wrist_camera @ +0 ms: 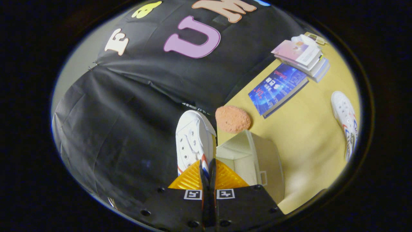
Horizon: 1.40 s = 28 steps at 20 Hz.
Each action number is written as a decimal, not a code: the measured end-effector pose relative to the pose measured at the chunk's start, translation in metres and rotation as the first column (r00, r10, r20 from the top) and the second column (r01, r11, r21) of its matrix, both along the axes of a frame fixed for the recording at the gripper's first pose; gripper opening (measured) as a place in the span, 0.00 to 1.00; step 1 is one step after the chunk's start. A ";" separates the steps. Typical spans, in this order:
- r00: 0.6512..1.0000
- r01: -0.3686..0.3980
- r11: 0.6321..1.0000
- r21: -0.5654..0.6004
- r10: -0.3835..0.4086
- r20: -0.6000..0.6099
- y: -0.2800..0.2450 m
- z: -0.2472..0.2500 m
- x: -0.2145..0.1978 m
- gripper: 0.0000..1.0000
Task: Open the storage box then place both shoes into the box .Put the left shoe in first, then the right shoe, with the right side of both shoes facing outward in a uniform manner.
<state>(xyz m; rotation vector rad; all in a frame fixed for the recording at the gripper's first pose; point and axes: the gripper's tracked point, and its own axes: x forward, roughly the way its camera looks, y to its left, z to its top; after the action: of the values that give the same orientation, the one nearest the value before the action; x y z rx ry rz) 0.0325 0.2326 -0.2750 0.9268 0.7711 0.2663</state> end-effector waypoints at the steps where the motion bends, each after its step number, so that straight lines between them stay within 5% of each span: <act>1: 1.000 -0.018 1.000 -0.012 0.018 -0.021 0.011 -0.012 -0.003 0.02; 9: 0.979 -0.053 0.993 -0.108 0.030 -0.200 0.053 -0.099 -0.015 0.02; 13: 0.981 -0.006 0.990 -0.143 -0.022 -0.193 0.068 -0.093 -0.002 0.02; 16: 0.987 -0.027 0.976 -0.216 -0.008 -0.163 0.069 -0.098 -0.005 0.03; 28: 0.969 -0.047 0.976 -0.211 -0.007 -0.248 0.087 -0.116 -0.019 0.03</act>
<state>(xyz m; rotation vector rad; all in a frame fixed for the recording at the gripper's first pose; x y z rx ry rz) 0.0130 0.3194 -0.3908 0.7535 1.0192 0.0819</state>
